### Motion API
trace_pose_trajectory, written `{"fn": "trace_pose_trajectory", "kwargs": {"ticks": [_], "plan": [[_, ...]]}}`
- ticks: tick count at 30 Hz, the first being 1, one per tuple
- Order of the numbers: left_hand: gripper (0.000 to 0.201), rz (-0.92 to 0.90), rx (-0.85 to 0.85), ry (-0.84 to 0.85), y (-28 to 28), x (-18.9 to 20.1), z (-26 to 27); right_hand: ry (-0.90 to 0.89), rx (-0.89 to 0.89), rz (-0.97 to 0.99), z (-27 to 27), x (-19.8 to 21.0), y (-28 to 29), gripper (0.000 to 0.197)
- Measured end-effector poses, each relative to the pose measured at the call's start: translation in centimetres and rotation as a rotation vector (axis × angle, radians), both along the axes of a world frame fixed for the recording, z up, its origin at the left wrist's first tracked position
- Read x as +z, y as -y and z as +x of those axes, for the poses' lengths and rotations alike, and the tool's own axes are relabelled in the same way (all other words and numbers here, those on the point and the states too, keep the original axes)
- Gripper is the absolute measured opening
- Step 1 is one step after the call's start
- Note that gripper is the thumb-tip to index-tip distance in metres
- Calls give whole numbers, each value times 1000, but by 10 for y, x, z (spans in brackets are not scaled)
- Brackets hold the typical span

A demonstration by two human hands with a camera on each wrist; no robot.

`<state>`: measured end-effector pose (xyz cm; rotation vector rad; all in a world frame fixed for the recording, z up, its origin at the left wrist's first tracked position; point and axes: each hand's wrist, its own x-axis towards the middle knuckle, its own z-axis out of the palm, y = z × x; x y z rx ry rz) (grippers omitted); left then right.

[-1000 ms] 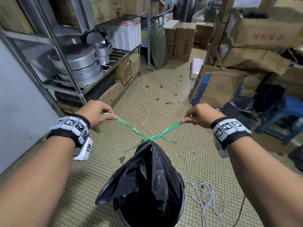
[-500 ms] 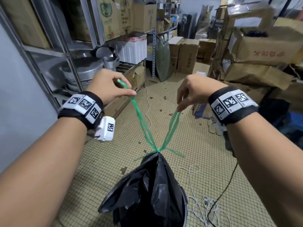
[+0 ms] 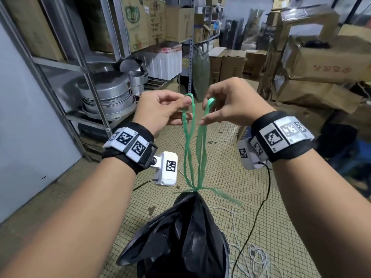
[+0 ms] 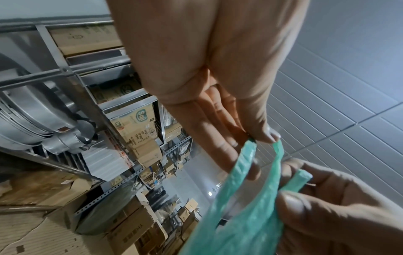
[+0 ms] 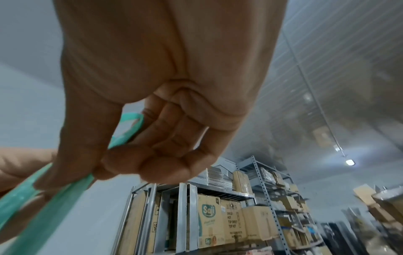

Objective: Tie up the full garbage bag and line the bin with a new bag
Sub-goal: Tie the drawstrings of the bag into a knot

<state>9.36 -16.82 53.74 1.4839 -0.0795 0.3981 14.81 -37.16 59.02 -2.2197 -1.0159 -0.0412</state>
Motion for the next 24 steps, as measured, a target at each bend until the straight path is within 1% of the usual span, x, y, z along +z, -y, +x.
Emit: {"fn": "trace_pose_trajectory", "kwargs": {"ticks": [3, 7, 9, 10, 12, 15, 17, 19, 22, 24], "plan": [[23, 13, 32, -18, 8, 1, 1, -106, 27, 140, 0, -14, 0, 41], [8, -42, 48, -56, 14, 1, 4, -347, 50, 447, 0, -38, -3, 34], [6, -39, 76, -62, 15, 2, 5, -396, 34, 546, -2, -48, -6, 31], [7, -19, 92, -62, 14, 3, 6, -408, 26, 581, -4, -52, -7, 26], [8, 35, 122, -55, 13, 7, 8, -446, 18, 639, -6, -58, -10, 16], [6, 119, 162, -36, 11, 13, 13, -475, 6, 698, -10, -61, -17, 14], [6, 130, 168, -25, 11, 17, 15, -462, -21, 727, -12, -61, -21, 13], [7, 141, 157, -18, 10, 19, 15, -446, -48, 751, -13, -61, -25, 16], [7, 197, 149, 0, 10, 19, 14, -447, -59, 766, -14, -61, -30, 26], [7, 233, 171, 4, 9, 18, 13, -460, -75, 777, -15, -62, -32, 25]]}}
